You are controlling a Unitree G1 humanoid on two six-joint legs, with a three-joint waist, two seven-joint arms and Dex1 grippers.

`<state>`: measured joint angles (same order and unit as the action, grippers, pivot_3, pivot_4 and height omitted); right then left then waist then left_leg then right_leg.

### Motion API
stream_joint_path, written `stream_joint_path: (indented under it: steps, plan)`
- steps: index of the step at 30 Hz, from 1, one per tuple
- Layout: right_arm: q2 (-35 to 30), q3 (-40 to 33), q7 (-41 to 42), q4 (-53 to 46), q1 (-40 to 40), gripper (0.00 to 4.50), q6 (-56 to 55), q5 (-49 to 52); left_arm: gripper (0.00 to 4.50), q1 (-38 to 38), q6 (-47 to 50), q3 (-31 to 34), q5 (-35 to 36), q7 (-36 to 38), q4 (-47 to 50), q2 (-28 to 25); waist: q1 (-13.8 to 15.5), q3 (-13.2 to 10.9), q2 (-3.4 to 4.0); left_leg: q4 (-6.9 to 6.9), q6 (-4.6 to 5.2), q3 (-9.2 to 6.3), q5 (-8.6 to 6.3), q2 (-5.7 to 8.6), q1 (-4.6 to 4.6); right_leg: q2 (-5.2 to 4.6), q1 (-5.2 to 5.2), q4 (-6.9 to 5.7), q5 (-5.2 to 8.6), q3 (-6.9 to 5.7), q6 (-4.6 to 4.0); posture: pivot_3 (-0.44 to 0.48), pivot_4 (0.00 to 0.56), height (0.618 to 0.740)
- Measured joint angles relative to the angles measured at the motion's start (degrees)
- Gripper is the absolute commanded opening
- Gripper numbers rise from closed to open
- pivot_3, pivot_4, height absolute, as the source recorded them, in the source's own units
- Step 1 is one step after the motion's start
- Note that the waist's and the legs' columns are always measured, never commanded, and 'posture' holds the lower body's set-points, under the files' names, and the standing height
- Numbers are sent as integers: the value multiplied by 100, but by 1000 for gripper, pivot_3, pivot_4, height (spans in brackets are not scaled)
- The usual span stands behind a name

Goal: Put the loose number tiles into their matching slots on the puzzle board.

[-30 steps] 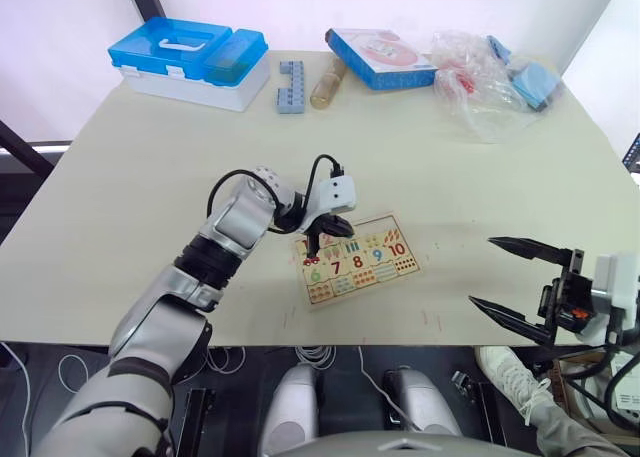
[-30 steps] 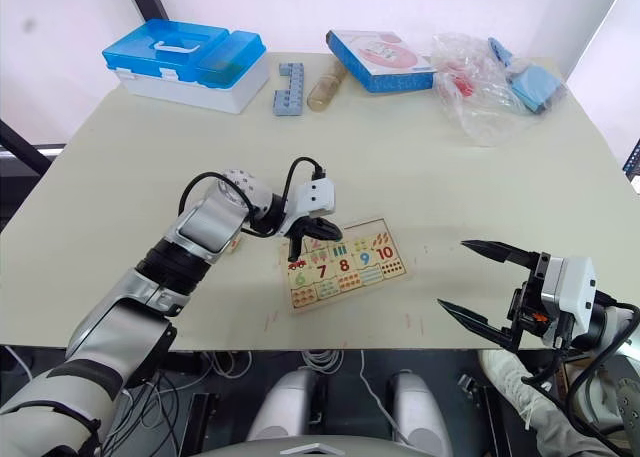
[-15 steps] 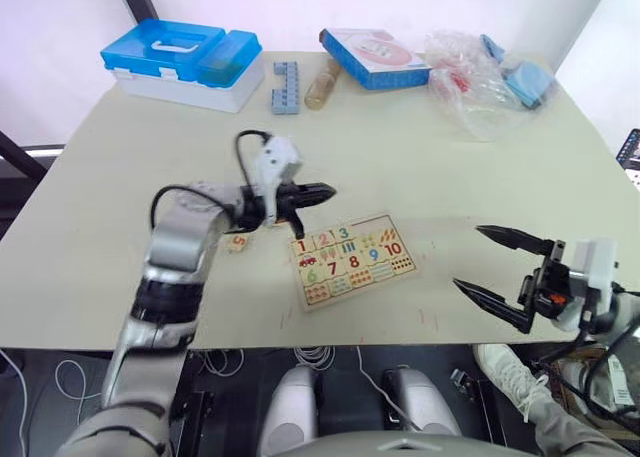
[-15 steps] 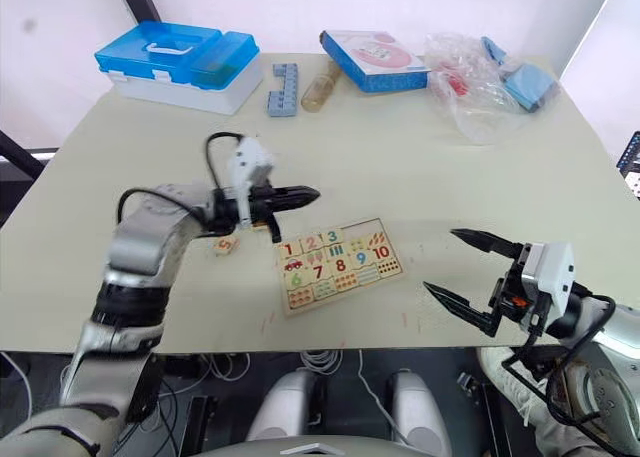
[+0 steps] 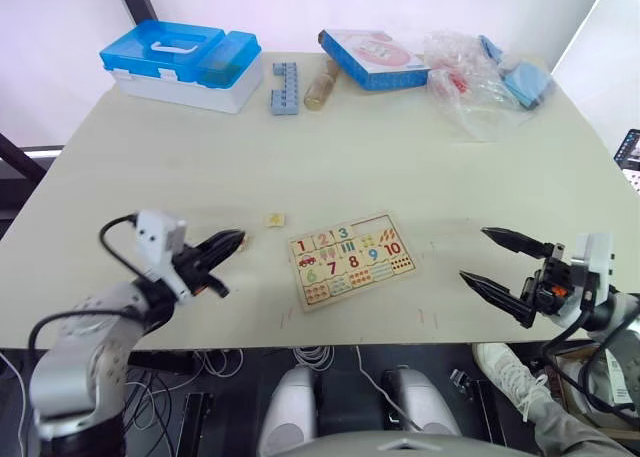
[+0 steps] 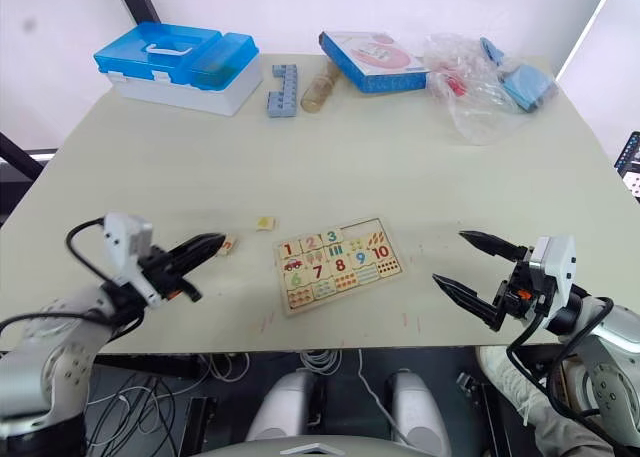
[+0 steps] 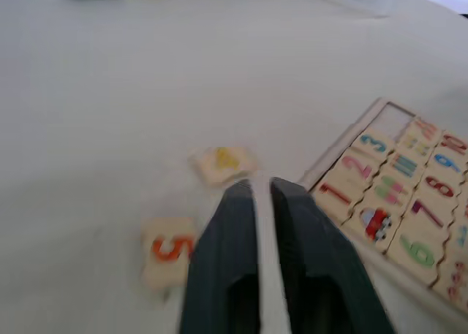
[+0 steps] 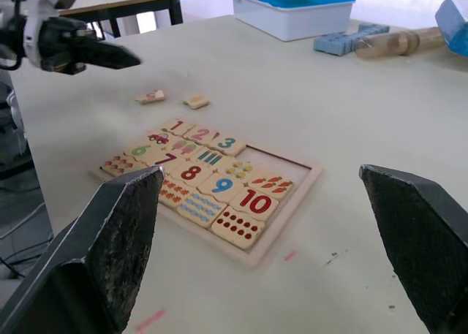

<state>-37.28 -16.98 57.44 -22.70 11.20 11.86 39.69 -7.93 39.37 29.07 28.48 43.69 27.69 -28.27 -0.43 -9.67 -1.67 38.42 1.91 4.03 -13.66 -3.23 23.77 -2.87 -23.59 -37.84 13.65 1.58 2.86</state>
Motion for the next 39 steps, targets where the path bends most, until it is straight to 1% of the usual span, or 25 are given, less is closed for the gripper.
stream_joint_path:
  steps: [2,4,5,6,9,12,16,19,23,26,27,29,31,32,35,36,39]
  plan:
    - [-1,-89,126,145,31,4500,-12,9,2850,-375,-157,185,115,0,62,64,6,0,0,0,0,1,0,0,2,-3,0,4,0,1,0,0,150,740]
    - [-98,-293,317,331,168,4500,-91,8,3798,-916,-364,419,225,2,106,165,-11,1,0,-3,1,1,-2,0,2,-8,-1,12,0,6,0,0,150,740]
    - [-122,-360,361,379,224,4500,-99,2,4323,-1033,-381,459,226,-3,98,182,-14,1,0,-3,1,2,-2,0,2,-8,-2,13,0,6,0,0,150,740]
    - [-158,-425,446,442,292,4500,-127,-6,4430,-1217,-458,517,250,-6,99,217,-14,2,-3,-3,1,3,-2,0,3,-8,-2,13,0,5,0,0,150,740]
    - [-181,-626,682,595,490,4500,-215,-6,4430,-1821,-771,649,321,8,105,359,-12,6,-6,-3,0,2,-2,0,0,-10,-3,12,1,5,0,0,150,740]
    - [-186,-689,783,651,554,4500,-220,-4,4430,-2054,-916,643,328,3,104,407,-11,8,-9,-3,0,-1,-2,-1,-1,-11,-6,12,1,4,0,0,150,740]
    - [-187,-735,901,703,589,4500,-225,-7,4430,-2094,-982,603,367,-143,141,407,-12,8,-8,-3,0,-7,-2,-2,2,-15,-9,13,2,5,0,0,150,740]
    - [-186,-735,940,684,583,4500,-227,-4,4430,-1917,-877,432,448,-289,339,251,-1,8,-9,-3,0,-7,-2,-1,2,-15,-8,13,1,5,0,0,150,740]
    - [-187,-712,952,487,523,4500,-183,67,4430,-1353,-542,299,645,-489,485,-174,-6,9,-8,-3,0,-6,-2,-1,2,-13,-8,12,1,5,-1,0,150,740]
    - [-291,-616,958,305,381,4500,-25,160,4430,-749,-297,43,775,-342,343,-767,2,9,-7,-2,0,3,-2,1,2,-11,-8,9,1,1,-1,0,150,740]
    - [-349,-612,957,198,292,4500,69,257,4430,-438,-253,-82,799,-127,147,-1088,-1,10,-5,-2,0,4,-2,1,0,-11,-8,8,1,2,-1,0,150,740]
    - [-409,-604,962,76,187,4500,162,363,4430,-66,-305,-255,773,240,-261,-1494,-6,10,-5,-5,0,8,-2,1,0,-9,-9,10,1,1,-1,0,150,740]
    - [-448,-574,983,47,132,4500,244,387,4430,395,-507,-603,618,773,-993,-1913,-9,9,-5,-9,0,15,-2,2,3,-8,-10,13,1,-2,-1,0,150,740]
    - [-452,-563,990,32,122,4500,268,395,4430,542,-582,-711,538,932,-1221,-2012,-12,9,-5,-9,0,15,-2,2,5,-8,-11,14,1,-3,-1,0,150,740]
    - [-463,-453,1036,0,33,4500,337,441,4430,1299,-997,-1264,245,1700,-2236,-2365,-7,8,-5,-8,0,15,-1,2,5,-8,-11,13,1,-4,-1,0,150,740]
    - [-473,-419,1063,-3,3,4500,364,455,4430,1634,-1247,-1529,78,2059,-2682,-2485,-2,8,-5,-8,0,16,-1,2,4,-9,-10,13,1,-4,-1,0,150,740]
    - [-497,-387,1090,-19,-64,4500,413,481,4430,2267,-1826,-1981,-287,2649,-3560,-2549,10,7,-6,-8,0,17,-1,3,8,-9,-11,14,0,-4,0,0,150,740]
